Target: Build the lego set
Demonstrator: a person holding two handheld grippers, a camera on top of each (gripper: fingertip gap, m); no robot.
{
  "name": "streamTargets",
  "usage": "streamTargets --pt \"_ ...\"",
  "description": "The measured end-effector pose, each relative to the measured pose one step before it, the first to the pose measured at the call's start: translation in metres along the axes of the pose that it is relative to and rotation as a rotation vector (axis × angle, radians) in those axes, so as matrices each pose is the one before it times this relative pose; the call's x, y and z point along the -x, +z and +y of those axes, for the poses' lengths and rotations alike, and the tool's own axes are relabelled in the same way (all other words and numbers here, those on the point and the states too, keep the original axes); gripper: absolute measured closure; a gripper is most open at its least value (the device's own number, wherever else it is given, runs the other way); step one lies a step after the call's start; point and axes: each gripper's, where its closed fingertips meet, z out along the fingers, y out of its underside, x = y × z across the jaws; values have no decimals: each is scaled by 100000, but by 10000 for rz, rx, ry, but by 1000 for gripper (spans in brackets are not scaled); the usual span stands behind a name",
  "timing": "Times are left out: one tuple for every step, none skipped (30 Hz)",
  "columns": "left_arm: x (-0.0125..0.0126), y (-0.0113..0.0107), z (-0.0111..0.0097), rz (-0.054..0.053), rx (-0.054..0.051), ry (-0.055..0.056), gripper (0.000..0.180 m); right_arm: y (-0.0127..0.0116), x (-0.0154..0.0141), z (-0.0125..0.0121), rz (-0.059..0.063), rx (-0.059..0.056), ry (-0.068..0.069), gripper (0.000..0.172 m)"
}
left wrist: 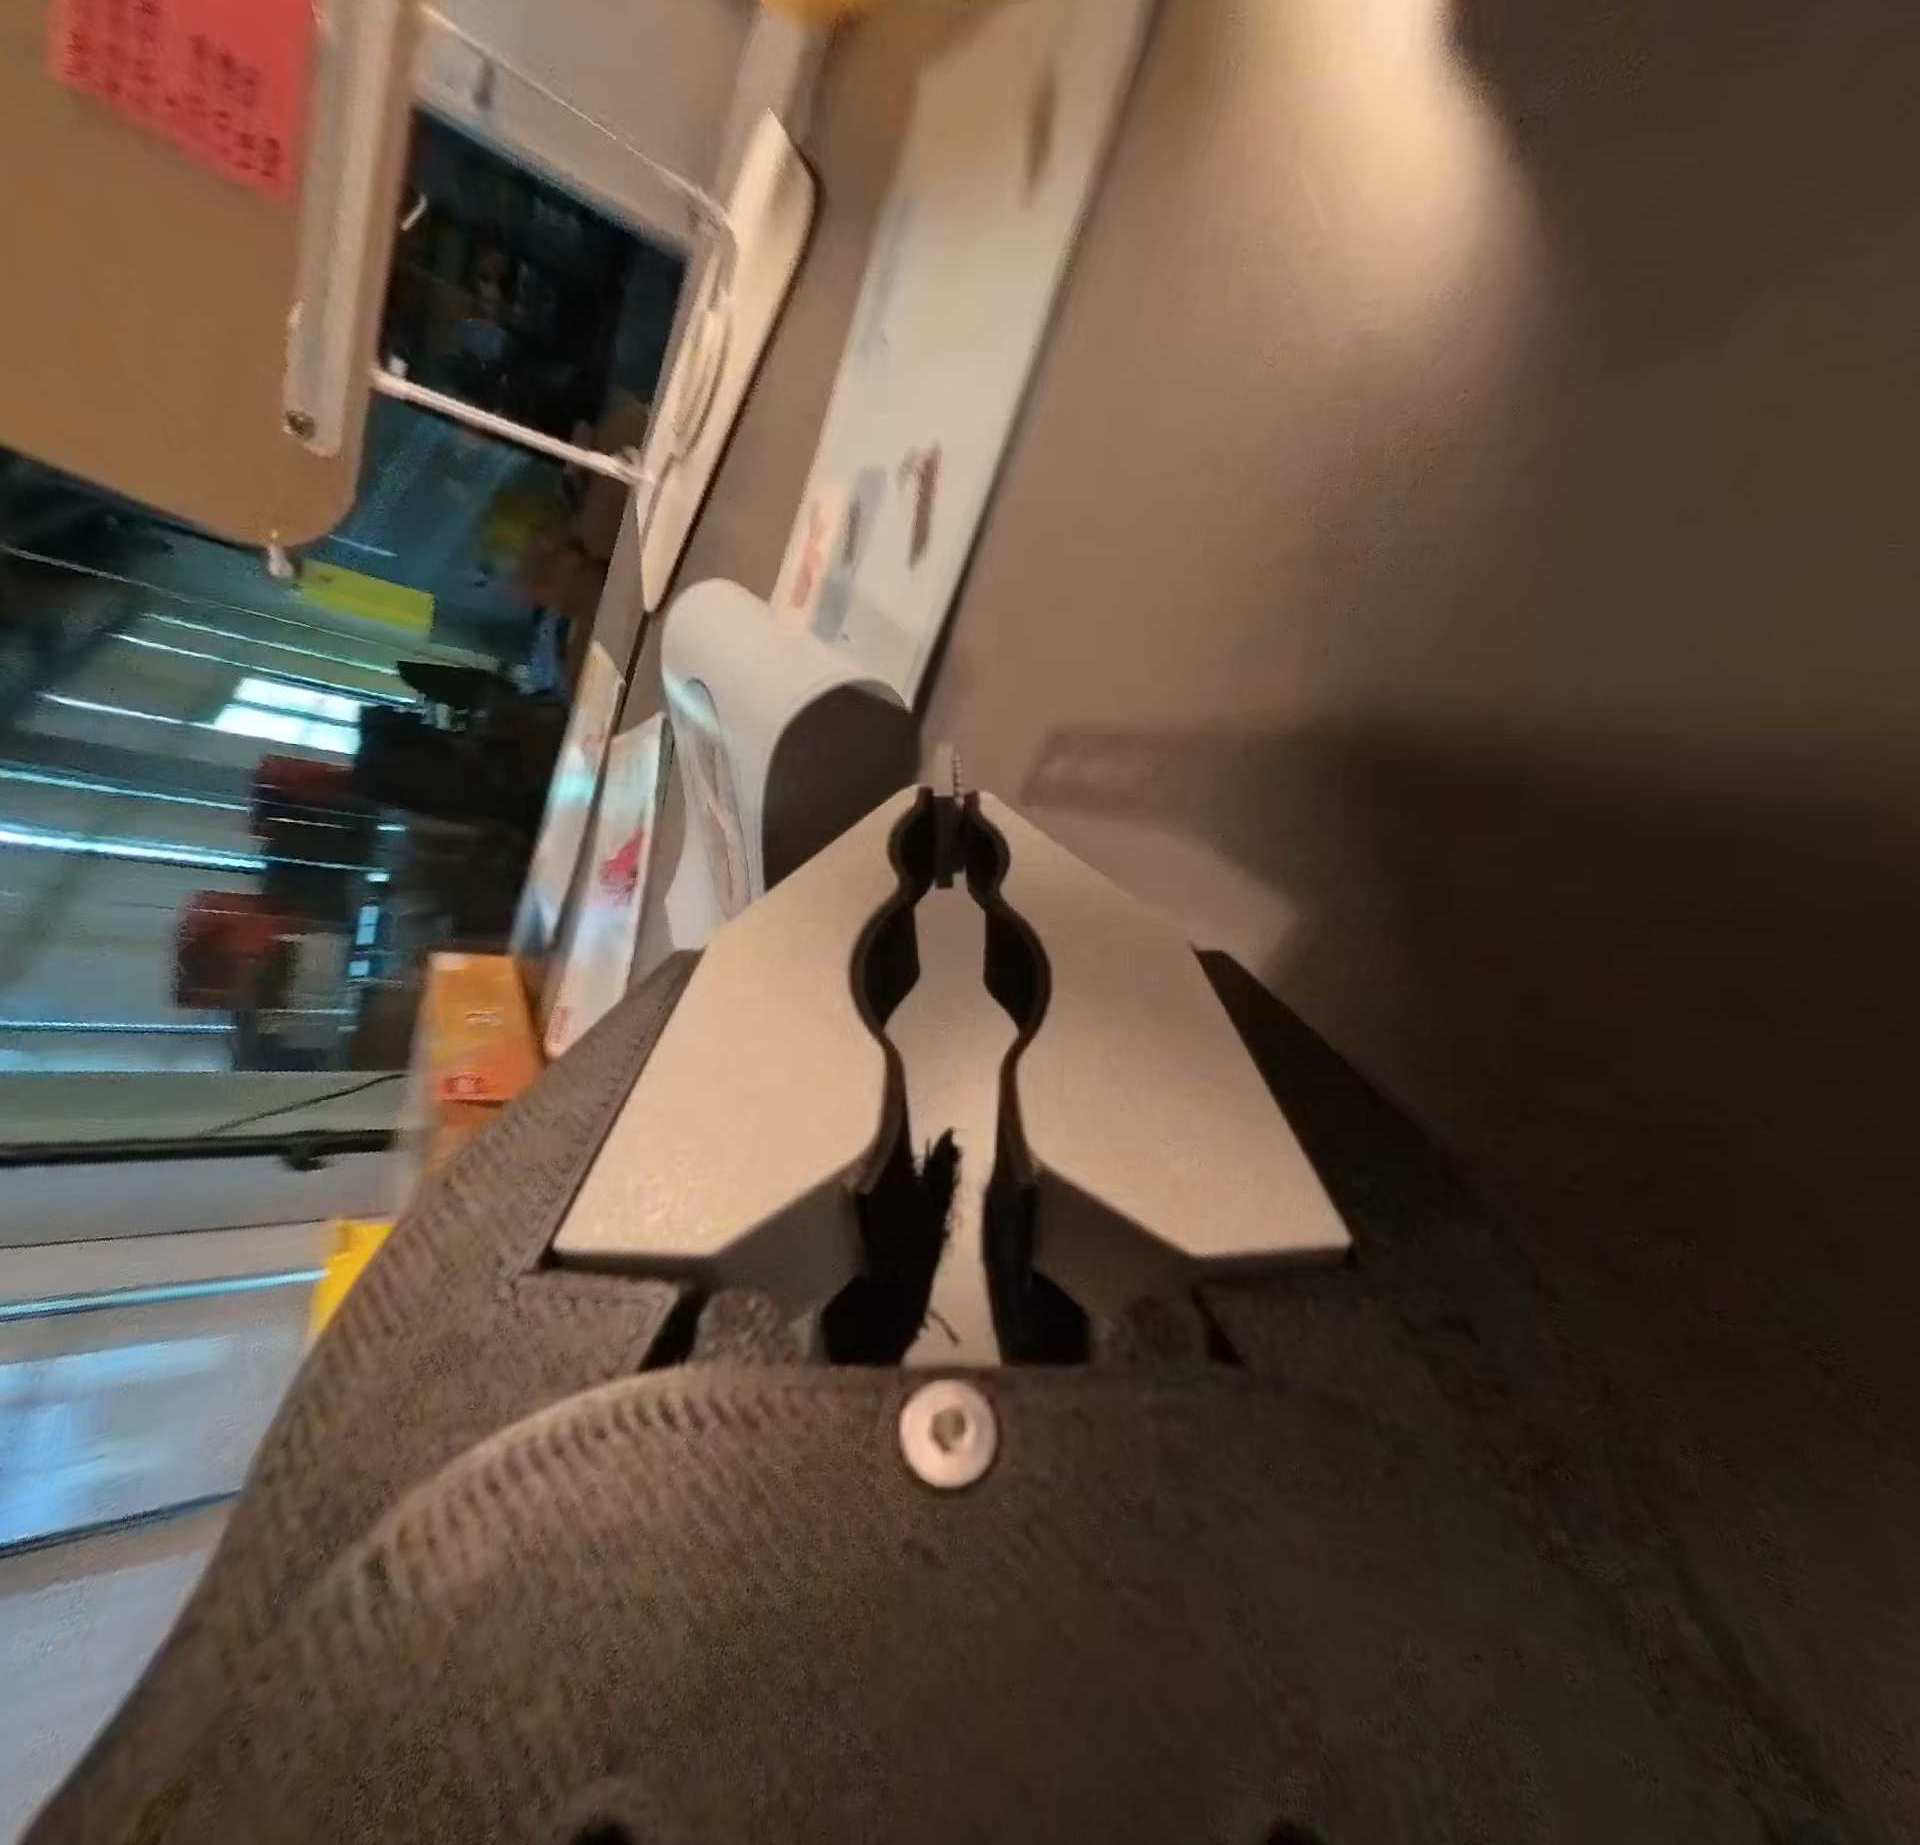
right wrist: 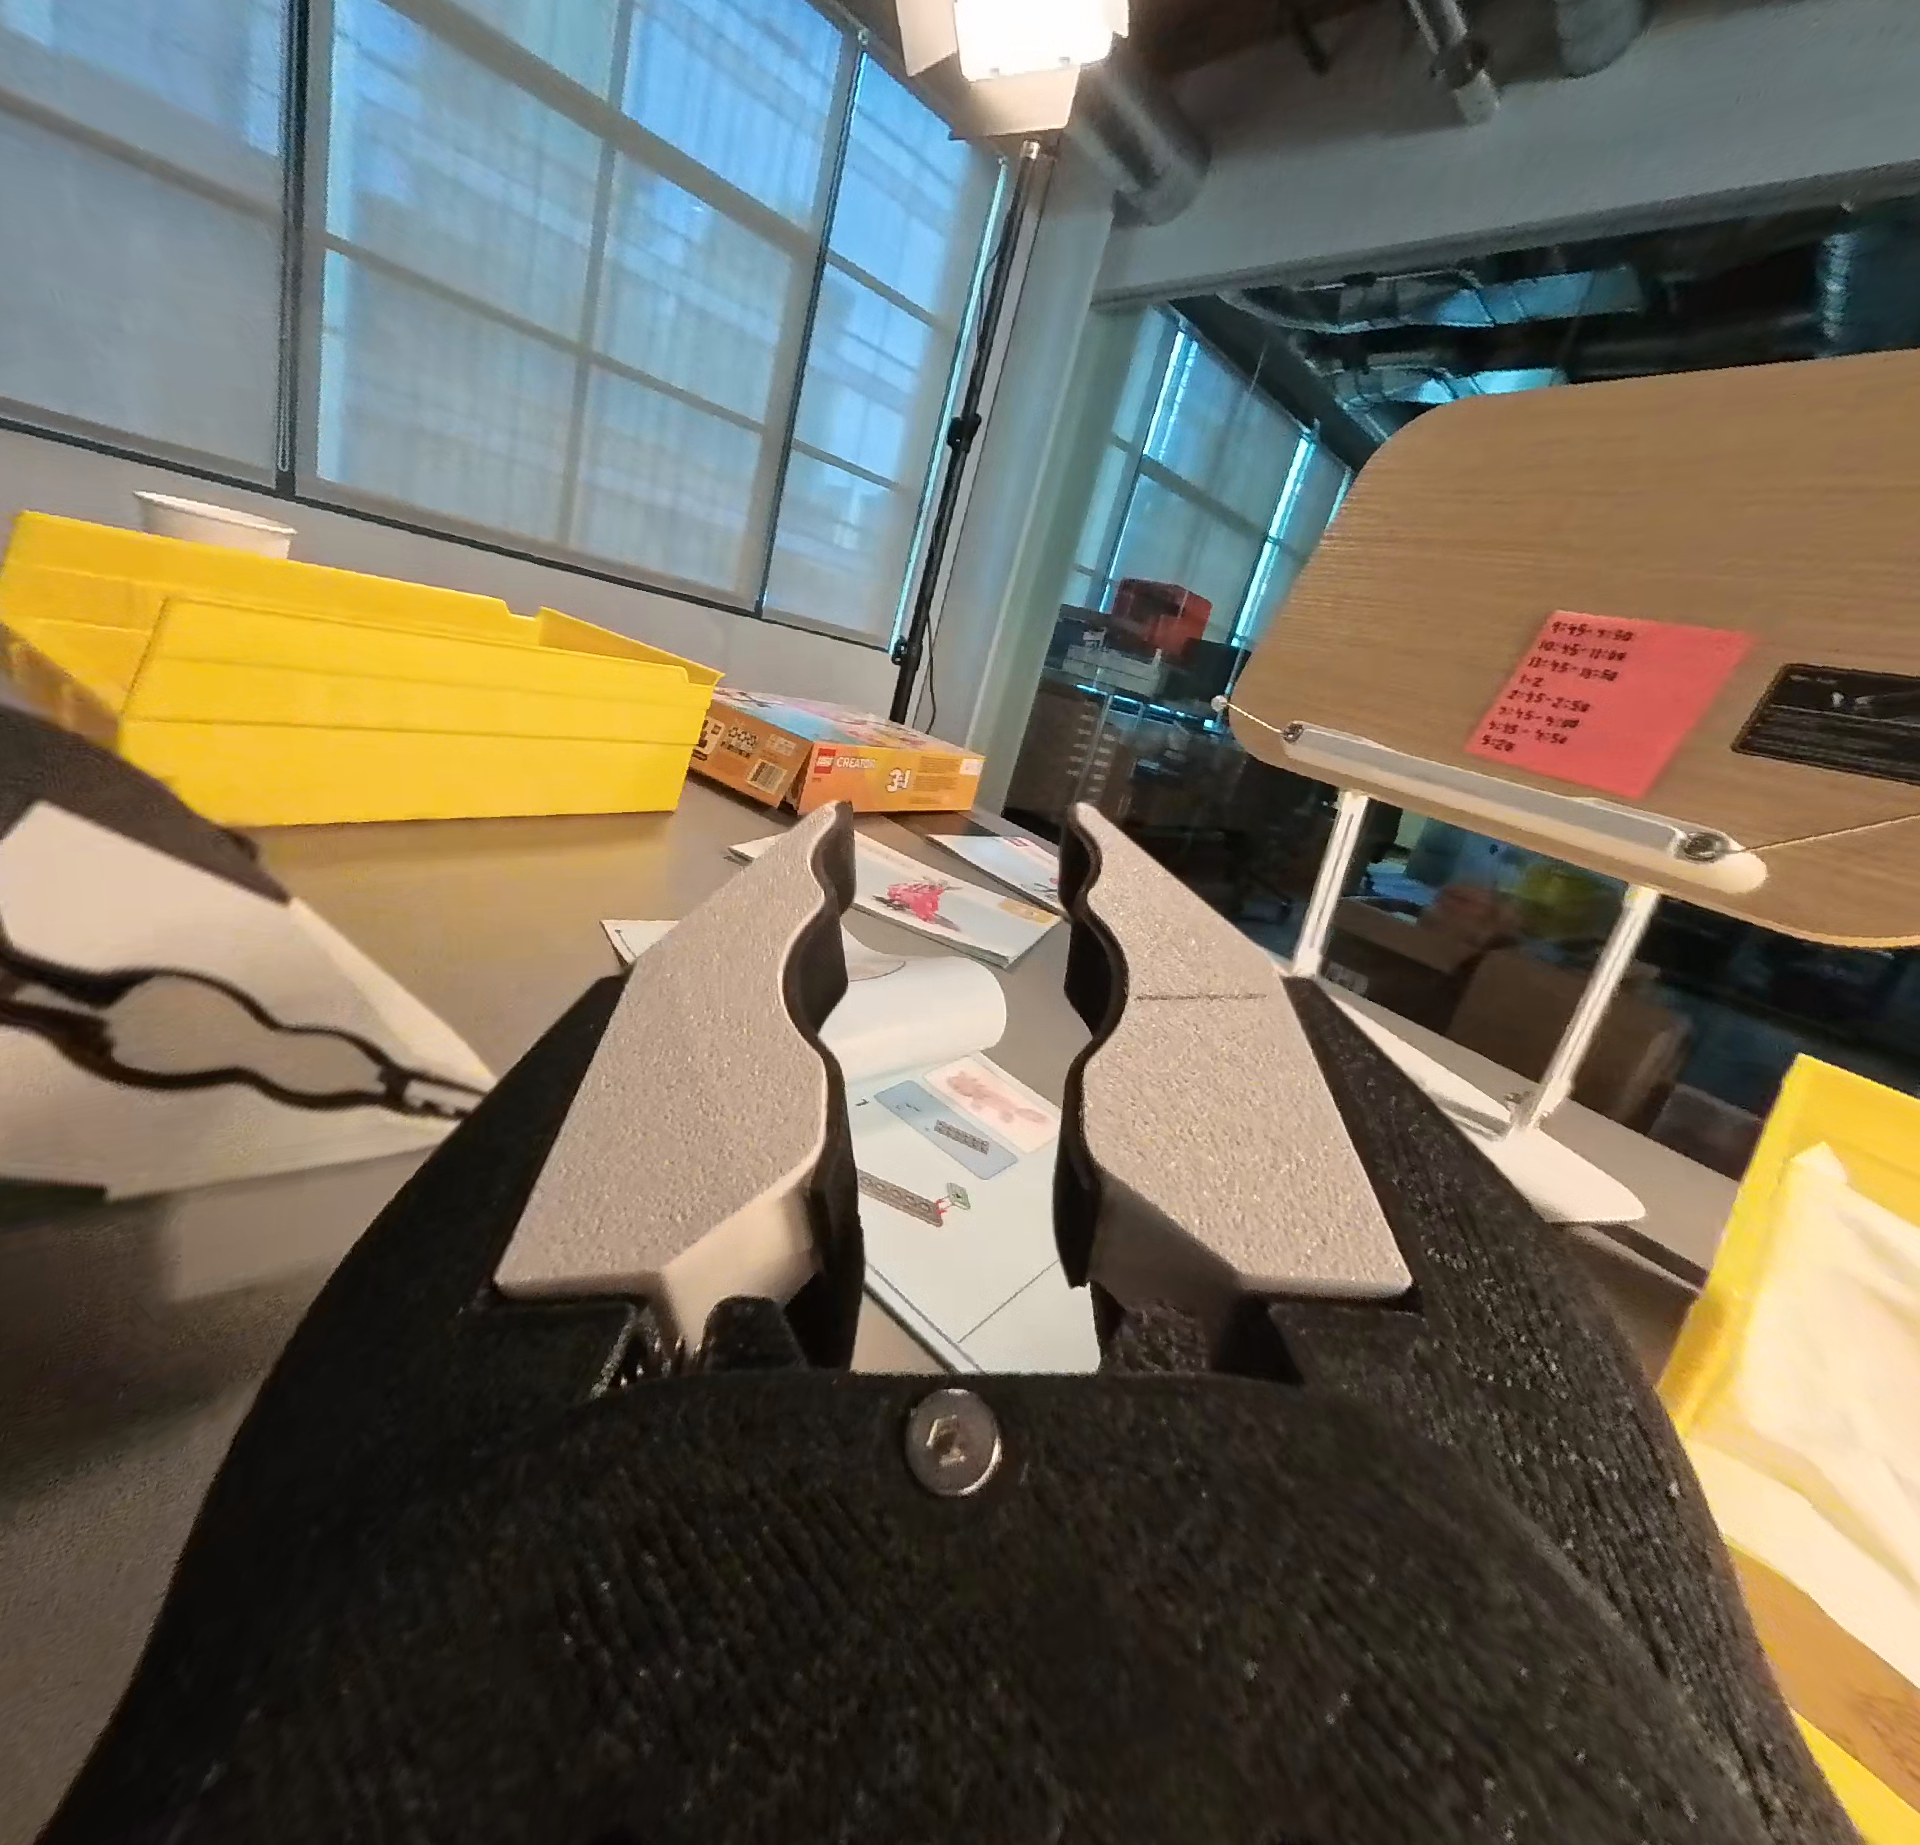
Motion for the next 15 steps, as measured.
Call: streamTargets --pt "-538 274 536 109 422 635 176 47 88 74 -35 38 -11 135" --pt "-423 172 311 110 269 400 174 27 77 50 -38 30 1 135" --pt "-84 -10 6 -6 81 208 174 26 51 35 -30 17 9 135" --pt "-363 -102 -150 285 -35 24 172 5 20 16 -18 6 19 135" --pt "-139 -78 -230 222 -46 -277 169 4 9 -5 -12 -2 34 135" --pt "443 -95 -287 -120 -88 -477 156 0 -20 11 -7 3 44 135" --pt "254 -151 -233 50 -80 -394 147 0 -23 32 -3 16 46 136" --pt "96 -147 -175 176 -56 -365 139 0 -45 35 0 15 48 136" --pt "19 -149 -101 241 -32 -392 134 0 -45 14 6 3 62 136" --pt "-44 -161 -41 280 -32 -378 129 -5 -49 3 3 -5 64 136" --pt "-146 -189 -12 338 -58 -360 125 -19 -69 12 14 -3 56 136" --pt "-298 -206 -60 430 -104 -408 121 1 -61 8 18 1 49 137" --pt "-446 -195 -43 529 -116 -504 119 -10 -48 8 8 3 49 137" --pt "-541 -154 18 616 -93 -688 118 5 -30 24 1 5 41 137" --pt "-631 -103 85 714 -38 -854 113 11 -18 29 0 11 28 137"
